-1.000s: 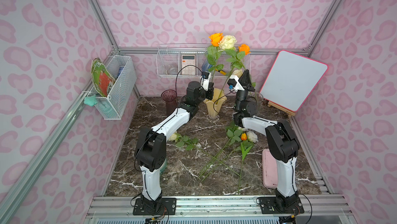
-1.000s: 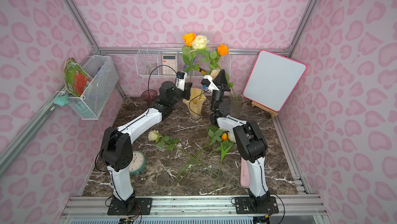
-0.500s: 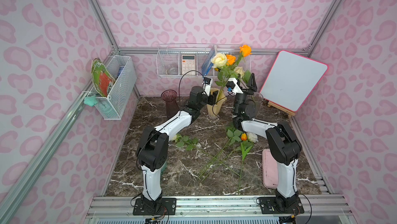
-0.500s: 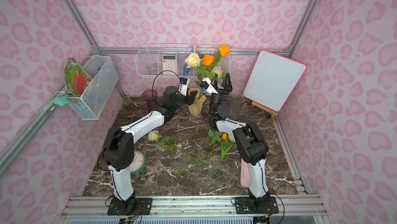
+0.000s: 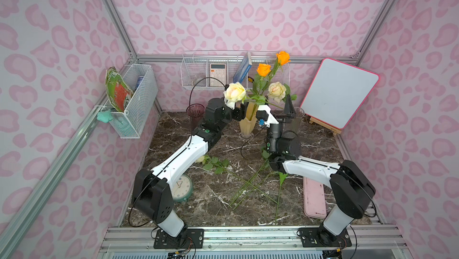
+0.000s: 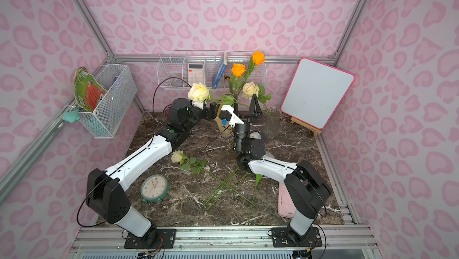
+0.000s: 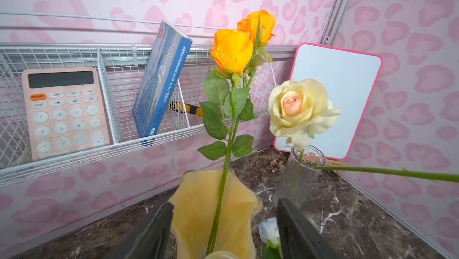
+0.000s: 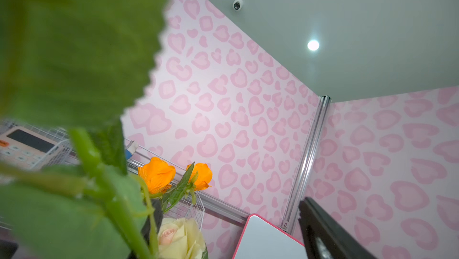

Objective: Arrange the flowers in different vases according to their colors
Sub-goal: Insert the flower into the vase.

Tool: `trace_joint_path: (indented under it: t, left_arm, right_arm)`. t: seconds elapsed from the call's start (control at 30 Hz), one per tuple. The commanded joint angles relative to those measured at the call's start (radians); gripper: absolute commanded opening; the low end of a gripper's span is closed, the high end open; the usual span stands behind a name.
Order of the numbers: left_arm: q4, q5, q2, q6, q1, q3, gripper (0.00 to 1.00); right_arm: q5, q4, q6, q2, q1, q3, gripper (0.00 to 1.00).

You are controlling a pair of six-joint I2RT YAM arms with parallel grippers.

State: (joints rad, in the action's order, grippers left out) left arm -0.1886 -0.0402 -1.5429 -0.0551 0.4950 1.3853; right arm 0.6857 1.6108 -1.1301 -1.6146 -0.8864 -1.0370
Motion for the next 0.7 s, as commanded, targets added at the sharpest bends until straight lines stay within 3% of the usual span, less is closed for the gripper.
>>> trace_joint_path:
  t: [0.0,0.1,0.2,0.27,0.33,0.53,0.67]
  left_arm:
    - [0.142,0.024,0.101,-0.04,-0.002,-0.051,0.71]
    - [0.196,0.013,0.213,-0.075,0.0,-0.132,0.71]
    - [0.287,-0.016,0.301,-0.112,0.003,-0.176,0.71]
    - [0.355,-0.032,0.353,-0.147,0.005,-0.207,0.71]
    - [0.393,-0.034,0.409,-0.182,0.008,-0.262,0.71]
    - [0.521,-0.02,0.493,-0.261,0.024,-0.365,0.7]
    - [0.545,-0.02,0.515,-0.289,0.03,-0.399,0.7]
  right_arm:
    - [0.221,-0.054,0.103,0.11,-0.085,0.045,0.88]
    - [0.341,-0.423,0.402,0.241,-0.149,0.089,0.86]
    - [0.412,-1.039,0.882,0.357,-0.179,0.044,0.84]
    - [0.39,-1.453,1.255,0.421,-0.186,0.005,0.82]
    - [0.321,-1.681,1.492,0.49,-0.191,0.025,0.8]
    - [0.235,-2.114,1.892,0.541,-0.202,0.025,0.76]
    - [0.241,-2.151,1.931,0.545,-0.204,0.047,0.75]
